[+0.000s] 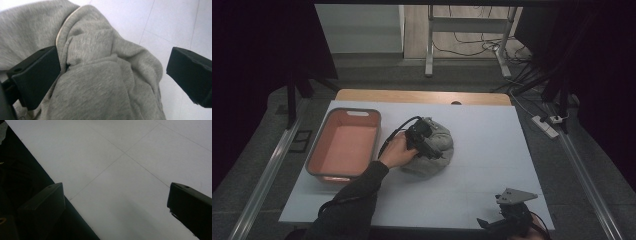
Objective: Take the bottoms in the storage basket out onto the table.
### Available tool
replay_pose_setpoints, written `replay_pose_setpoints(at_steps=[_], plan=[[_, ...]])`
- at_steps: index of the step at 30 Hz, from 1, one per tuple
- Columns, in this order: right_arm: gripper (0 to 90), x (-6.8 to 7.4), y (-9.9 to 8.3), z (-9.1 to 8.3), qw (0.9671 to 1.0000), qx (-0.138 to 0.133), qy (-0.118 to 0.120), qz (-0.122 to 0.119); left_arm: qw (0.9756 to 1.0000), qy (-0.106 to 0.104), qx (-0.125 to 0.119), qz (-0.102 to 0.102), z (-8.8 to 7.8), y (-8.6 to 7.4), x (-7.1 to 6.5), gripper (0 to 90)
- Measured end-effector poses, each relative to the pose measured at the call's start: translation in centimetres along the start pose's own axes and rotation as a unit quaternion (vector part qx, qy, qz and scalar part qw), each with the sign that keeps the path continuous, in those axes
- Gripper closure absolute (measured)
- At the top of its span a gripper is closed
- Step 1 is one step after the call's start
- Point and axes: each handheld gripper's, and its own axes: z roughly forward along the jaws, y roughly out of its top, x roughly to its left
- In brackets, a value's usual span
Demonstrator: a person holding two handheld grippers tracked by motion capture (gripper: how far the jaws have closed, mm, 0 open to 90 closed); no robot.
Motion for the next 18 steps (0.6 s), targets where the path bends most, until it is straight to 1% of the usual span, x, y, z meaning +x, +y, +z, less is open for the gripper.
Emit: replay_pose_setpoints(at_steps=[3,6,8,12,13,14,16,18], plan=[[1.5,0.0,0.0,0.0,1.0000,0.000,-0.001,-0.001,1.0000,0.001,-0.008,0.004,-0.4,-0.1,-0.2,0.0],[1.5,0.0,0.0,0.0,1.0000,0.000,-0.001,-0.001,0.9998,0.009,-0.012,0.013,-0.8,-0.3,-0.4,0.0],[1.5,0.0,0.0,0.0,1.0000,0.000,0.000,0.000,0.9998,0.008,-0.016,0.012,-0.9,-0.5,-0.6,0.0],[1.5,0.0,0.0,0.0,1.0000,0.001,-0.001,-0.001,0.9995,0.019,-0.020,0.016,-1.2,-0.8,-0.9,0.0],[1.5,0.0,0.0,0.0,1.0000,0.001,-0.002,-0.001,0.9995,0.016,-0.021,0.017,-1.3,-0.9,-0.9,0.0],[1.5,0.0,0.0,0.0,1.0000,0.002,-0.002,-0.001,0.9995,0.012,-0.026,0.011,-1.4,-1.0,-0.9,0.0],[1.5,0.0,0.0,0.0,1.0000,0.002,-0.002,-0.001,0.9994,0.012,-0.030,0.007,-1.5,-1.3,-0.9,0.0],[1.5,0.0,0.0,0.0,1.0000,0.002,-0.002,-0.001,0.9994,0.007,-0.033,0.002,-1.6,-1.5,-1.0,0.0]])
